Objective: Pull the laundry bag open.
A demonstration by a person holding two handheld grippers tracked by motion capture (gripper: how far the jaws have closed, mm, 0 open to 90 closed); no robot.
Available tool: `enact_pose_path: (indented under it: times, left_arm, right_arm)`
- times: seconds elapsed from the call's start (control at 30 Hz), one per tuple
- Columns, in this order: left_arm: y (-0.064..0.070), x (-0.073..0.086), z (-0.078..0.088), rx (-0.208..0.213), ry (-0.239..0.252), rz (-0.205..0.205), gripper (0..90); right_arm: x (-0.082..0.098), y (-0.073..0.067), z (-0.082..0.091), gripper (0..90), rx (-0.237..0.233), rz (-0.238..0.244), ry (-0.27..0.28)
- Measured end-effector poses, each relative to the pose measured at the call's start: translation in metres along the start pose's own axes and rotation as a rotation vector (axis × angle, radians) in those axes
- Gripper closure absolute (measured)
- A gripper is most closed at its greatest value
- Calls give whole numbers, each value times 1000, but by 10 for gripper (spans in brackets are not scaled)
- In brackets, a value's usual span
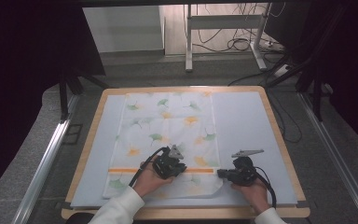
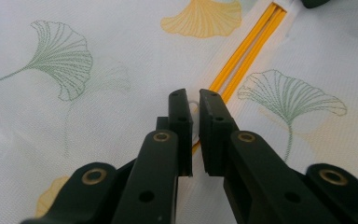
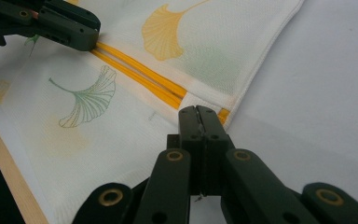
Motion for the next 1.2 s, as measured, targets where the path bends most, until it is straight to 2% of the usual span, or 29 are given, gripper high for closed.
enact_pose_path:
  times: [0.43, 1.2]
  left_arm:
    - [-5, 5, 3, -2, -11, 20, 850]
    - [-11, 13, 11, -5, -34, 29, 850]
  right_arm:
    - [0, 0, 0, 894, 1, 3, 0]
    - [0, 0, 0, 894, -3, 0, -1]
Point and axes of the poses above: each handheld gripper's, and its own axes: z roughly backward along the jaws, x roughly out of its underside, y roughly to its right, the point moved 5 cm from there along -z, roughly forward along the jaws, and after that the axes turned 11 degrees about -z, right-handed, at the moved point
